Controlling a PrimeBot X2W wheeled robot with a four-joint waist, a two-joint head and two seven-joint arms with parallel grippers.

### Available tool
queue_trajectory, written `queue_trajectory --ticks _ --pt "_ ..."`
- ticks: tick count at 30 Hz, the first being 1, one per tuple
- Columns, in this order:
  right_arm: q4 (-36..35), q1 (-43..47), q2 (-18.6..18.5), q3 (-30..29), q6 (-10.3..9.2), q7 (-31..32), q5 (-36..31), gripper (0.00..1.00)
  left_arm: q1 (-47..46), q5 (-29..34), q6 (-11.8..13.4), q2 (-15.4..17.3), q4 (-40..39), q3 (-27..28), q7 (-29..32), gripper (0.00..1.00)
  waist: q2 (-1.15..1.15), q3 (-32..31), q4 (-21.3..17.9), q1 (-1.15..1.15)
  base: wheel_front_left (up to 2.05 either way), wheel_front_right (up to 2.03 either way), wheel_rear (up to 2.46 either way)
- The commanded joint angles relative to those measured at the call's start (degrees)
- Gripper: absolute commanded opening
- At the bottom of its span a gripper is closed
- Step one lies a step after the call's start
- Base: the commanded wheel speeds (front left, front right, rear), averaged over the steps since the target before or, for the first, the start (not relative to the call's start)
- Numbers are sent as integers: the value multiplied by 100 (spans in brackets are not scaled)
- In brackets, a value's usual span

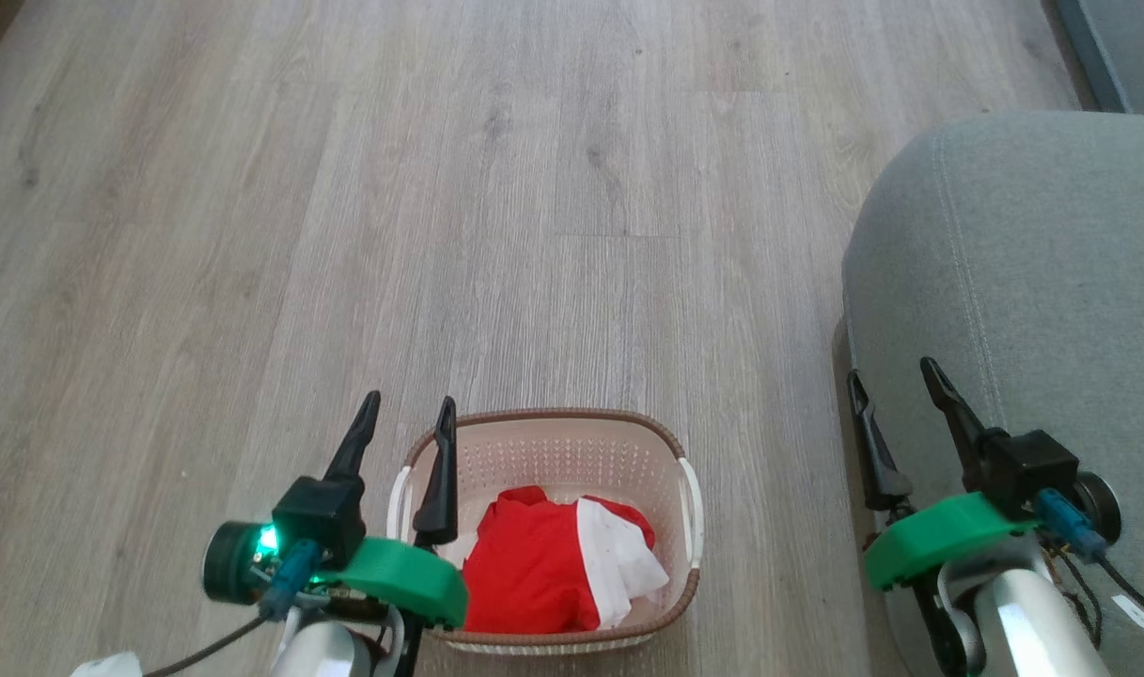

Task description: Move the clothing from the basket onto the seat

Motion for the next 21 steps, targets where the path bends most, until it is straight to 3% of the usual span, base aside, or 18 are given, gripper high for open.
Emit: queue_trajectory --ticks 1,7,12,21 --pt "-160 -305 40 94 0 -55 -27 100 -246 -8 -10 -34 -163 200 -36 100 0 13 -3 0 0 0 0" --pt "-250 -408 -48 132 0 -55 -280 100 -271 -35 -53 -34 37 90 -36 100 0 216 -71 0 0 0 0" --pt "-380 -593 -236 193 0 -55 -504 100 -449 -52 -199 -34 649 -221 -36 100 0 629 -182 0 0 0 0" --pt "-792 -1195 -715 412 0 -55 -693 100 -1437 -207 -179 -34 1757 -704 -36 100 0 2162 -416 0 0 0 0"
